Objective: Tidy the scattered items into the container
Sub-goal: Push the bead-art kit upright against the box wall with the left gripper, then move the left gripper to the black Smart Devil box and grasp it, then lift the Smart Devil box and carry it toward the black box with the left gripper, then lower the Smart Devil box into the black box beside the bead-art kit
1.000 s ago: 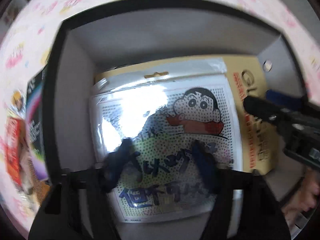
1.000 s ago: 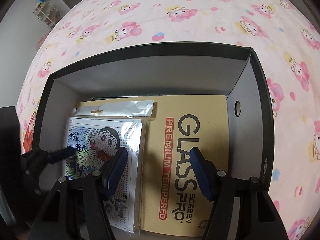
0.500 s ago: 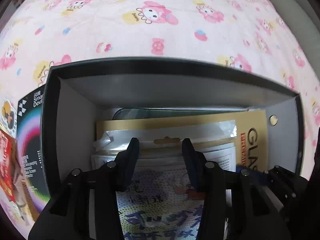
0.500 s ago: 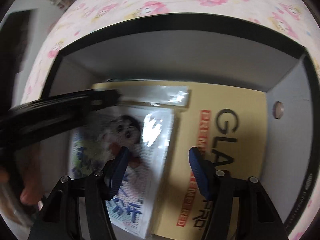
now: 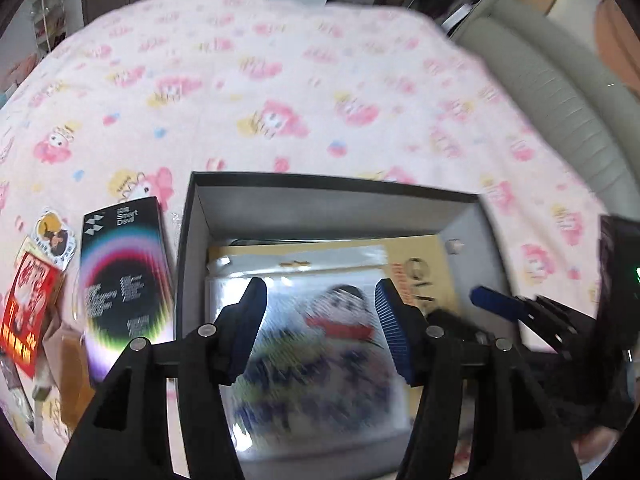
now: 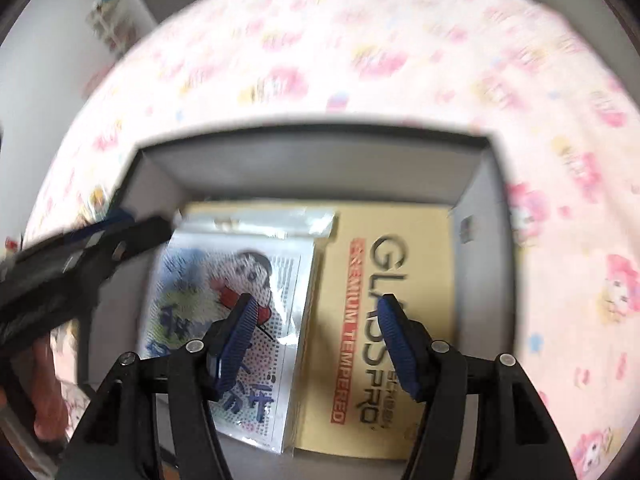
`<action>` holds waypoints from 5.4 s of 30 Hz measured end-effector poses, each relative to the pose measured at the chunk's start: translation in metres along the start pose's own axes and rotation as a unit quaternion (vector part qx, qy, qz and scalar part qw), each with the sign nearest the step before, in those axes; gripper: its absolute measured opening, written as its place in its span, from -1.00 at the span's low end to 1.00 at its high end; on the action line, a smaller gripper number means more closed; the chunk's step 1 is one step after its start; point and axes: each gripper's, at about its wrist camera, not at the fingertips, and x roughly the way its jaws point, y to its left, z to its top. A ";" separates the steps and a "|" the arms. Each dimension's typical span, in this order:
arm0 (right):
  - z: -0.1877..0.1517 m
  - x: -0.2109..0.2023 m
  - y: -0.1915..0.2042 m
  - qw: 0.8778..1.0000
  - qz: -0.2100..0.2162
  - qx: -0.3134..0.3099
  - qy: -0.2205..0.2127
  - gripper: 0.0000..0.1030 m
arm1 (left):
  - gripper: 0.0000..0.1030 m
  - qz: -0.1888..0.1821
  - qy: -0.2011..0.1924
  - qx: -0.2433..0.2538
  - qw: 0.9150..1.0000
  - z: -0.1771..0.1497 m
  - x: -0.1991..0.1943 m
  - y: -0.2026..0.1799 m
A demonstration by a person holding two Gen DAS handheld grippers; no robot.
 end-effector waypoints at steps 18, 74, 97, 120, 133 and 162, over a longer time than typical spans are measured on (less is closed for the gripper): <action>-0.087 -0.104 0.087 0.994 0.034 -0.004 -0.099 0.19 | 0.20 -0.020 -0.067 0.012 0.997 -0.102 -0.168 0.027; -0.002 0.079 0.251 0.988 0.055 -0.142 0.020 -0.06 | -0.46 -0.085 0.002 -0.269 0.959 -0.054 -0.006 0.263; -0.046 0.137 0.291 0.980 0.089 -0.134 0.114 0.38 | -0.05 -0.003 0.037 -0.358 0.933 -0.118 -0.030 0.309; -0.061 0.074 0.275 0.978 0.162 -0.104 0.080 0.06 | -0.07 -0.054 0.034 -0.316 0.947 -0.146 -0.090 0.285; -0.068 -0.023 0.197 0.977 0.197 -0.078 0.002 -0.06 | -0.07 -0.091 -0.002 -0.221 0.971 -0.123 -0.135 0.165; -0.035 0.027 -0.018 0.989 0.122 0.066 0.041 -0.07 | -0.11 -0.119 0.127 -0.142 0.974 -0.062 0.050 0.008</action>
